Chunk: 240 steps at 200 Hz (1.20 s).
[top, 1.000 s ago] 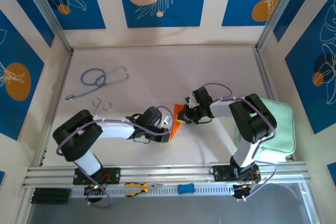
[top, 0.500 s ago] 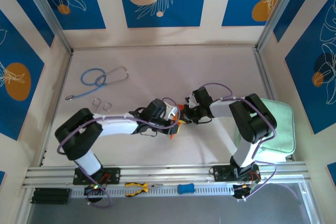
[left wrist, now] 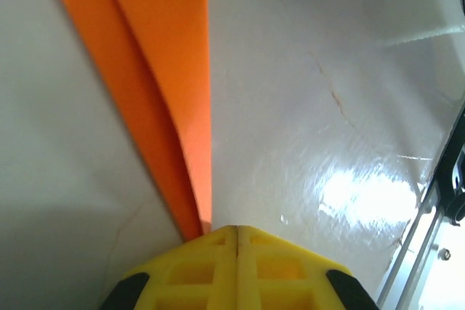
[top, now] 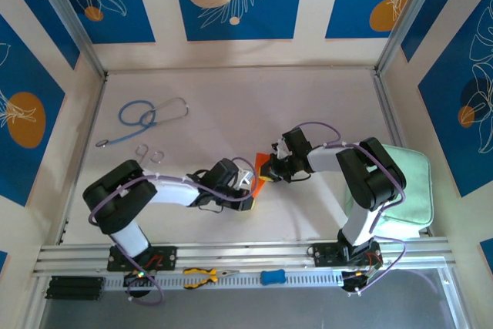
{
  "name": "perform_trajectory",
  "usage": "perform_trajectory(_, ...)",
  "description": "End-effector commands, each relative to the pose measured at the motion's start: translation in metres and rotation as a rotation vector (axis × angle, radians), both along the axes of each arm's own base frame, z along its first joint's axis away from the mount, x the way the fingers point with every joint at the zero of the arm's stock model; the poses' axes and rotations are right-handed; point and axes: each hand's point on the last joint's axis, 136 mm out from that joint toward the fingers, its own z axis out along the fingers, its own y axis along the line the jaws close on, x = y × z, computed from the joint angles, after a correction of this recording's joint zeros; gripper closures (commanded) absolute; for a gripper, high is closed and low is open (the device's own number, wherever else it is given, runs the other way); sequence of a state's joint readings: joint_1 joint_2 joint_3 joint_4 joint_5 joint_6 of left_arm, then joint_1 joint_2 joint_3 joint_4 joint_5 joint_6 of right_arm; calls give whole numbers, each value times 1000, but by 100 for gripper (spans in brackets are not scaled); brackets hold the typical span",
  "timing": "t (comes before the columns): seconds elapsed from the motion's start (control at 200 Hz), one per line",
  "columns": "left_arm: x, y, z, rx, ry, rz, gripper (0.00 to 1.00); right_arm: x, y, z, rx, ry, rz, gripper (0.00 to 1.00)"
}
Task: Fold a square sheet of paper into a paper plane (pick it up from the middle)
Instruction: Fold the wing for the fifth time at the center of the table.
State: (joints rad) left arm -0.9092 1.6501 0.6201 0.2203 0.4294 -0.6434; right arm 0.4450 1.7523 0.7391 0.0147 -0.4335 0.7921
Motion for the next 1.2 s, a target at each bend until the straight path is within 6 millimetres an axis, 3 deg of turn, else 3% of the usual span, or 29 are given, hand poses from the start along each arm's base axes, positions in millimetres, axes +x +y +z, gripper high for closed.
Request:
perform_trajectory(0.0, -19, 17, -5, 46, 60, -4, 98, -6, -13, -16, -83, 40, -22, 96)
perform_trajectory(0.205, 10, -3, 48, -77, -91, 30, 99, -4, -11, -10, -67, 37, -31, 95)
perform_trajectory(0.445, 42, -32, 57, -121, -115, 52, 93, -4, -8, -9, -50, 42, -35, 96)
perform_trajectory(0.635, 62, -39, 42, -73, -129, 82, 94, -4, -9, -9, -48, 42, -37, 96)
perform_trajectory(0.9, 72, -26, 8, 38, -126, 118, 95, -4, -6, -6, -34, 39, -35, 95)
perform_trajectory(1.06, 65, -12, -17, 119, -87, 125, 99, 2, -4, 5, -4, 23, -39, 95)
perform_trajectory(1.195, 53, 3, -34, 167, -46, 137, 100, 16, -7, 27, 19, -24, -49, 94)
